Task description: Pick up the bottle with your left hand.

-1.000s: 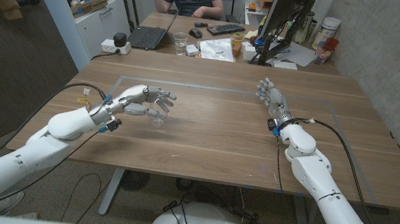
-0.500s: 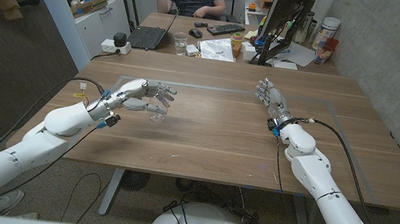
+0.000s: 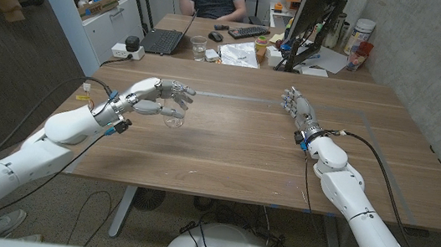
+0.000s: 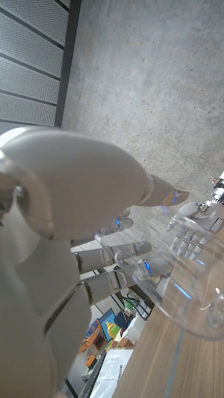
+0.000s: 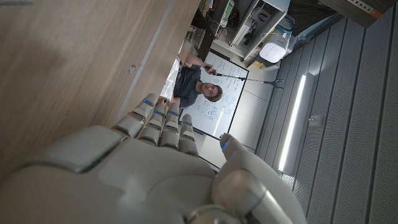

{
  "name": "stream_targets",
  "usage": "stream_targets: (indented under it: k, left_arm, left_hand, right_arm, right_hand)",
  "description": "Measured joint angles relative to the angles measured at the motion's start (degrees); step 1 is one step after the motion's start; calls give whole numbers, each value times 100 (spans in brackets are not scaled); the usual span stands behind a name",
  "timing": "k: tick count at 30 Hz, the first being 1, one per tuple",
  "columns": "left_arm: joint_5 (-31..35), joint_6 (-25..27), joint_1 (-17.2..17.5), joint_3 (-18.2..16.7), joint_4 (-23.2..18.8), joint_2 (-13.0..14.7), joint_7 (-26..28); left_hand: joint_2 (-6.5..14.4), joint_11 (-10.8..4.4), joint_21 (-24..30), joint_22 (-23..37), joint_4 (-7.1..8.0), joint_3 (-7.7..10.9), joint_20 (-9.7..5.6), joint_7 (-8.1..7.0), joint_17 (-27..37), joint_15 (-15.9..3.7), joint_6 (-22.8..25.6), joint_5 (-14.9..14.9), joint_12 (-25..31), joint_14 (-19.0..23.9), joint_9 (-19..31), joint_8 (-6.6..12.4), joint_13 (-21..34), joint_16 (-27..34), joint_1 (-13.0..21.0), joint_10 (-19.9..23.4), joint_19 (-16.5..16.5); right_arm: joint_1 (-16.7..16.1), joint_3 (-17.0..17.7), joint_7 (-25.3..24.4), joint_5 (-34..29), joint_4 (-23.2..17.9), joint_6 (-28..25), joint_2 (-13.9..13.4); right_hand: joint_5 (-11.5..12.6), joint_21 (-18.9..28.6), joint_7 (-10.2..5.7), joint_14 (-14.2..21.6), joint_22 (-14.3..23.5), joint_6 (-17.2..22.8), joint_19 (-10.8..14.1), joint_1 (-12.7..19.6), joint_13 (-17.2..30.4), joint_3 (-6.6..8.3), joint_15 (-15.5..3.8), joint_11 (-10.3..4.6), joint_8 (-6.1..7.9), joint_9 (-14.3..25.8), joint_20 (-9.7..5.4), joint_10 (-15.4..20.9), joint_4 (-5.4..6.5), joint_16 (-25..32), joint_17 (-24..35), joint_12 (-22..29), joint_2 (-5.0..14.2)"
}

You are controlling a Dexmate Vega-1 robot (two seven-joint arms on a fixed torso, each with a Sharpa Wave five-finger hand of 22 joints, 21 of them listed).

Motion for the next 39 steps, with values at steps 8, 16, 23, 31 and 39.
stream_targets:
  k: [8, 16, 23, 31, 39]
  left_arm:
    - [-9, 5, 56, -106, -168, 39, 40]
    - [-19, 7, 108, -193, -292, 55, 72]
    - [-10, 12, 149, -263, -378, 58, 113]
    - [50, 41, 163, -302, -429, 58, 144]
    - [55, 78, 121, -305, -438, 48, 108]
  left_hand:
    - [0, 15, 24, 1, 0, 0, 0, 21, 0, 21, 42, 1, -1, 22, 0, -1, 0, 0, 0, 17, 0]
    - [0, 5, 27, 4, 0, 0, 0, 11, 0, 11, 90, 1, -22, 54, 0, -22, 0, -11, 0, 68, 0]
    - [0, 4, 33, 5, 0, 0, 3, 23, 0, 10, 120, 0, -23, 54, 0, -23, 0, -13, 0, 71, 3]
    - [0, 18, 66, 5, 0, 0, 34, 22, -1, 20, 120, -1, -40, 82, 0, -23, 0, -20, 0, 99, 35]
    - [-1, 7, 66, 4, 0, 0, 34, 41, -1, 20, 141, -13, -49, 81, -1, -27, 1, -21, -1, 110, 35]
  right_arm:
    - [-8, 3, 9, -1, -9, 7, -11]
    - [-17, 10, 18, -1, -16, 19, -16]
    - [-5, 10, 39, 7, 11, 36, -13]
    - [32, 6, 61, 13, 74, 71, 4]
    - [83, 3, 89, 18, 166, 103, 32]
  right_hand:
    - [0, 0, 0, -1, 0, 0, 0, -4, 0, 0, 0, 0, 0, 0, 0, 0, 0, 0, 0, 0, -4]
    - [0, 0, 0, -1, 0, 0, 21, -4, 0, 0, 0, 0, 0, 0, 21, 0, 0, 0, 0, 0, -4]
    - [0, 0, 31, -1, 0, 32, 21, -3, 0, 0, 0, 0, 0, 0, 21, -1, 0, 0, 0, 0, -4]
    - [0, 0, 31, 19, 0, 31, 21, -3, 18, 0, -20, 12, 0, 0, 21, 53, 0, -27, 0, 0, -3]
    - [0, 0, 10, 20, 0, 52, 21, -3, 30, 17, -21, 12, 0, 0, 21, 71, -16, -27, 0, 0, -3]
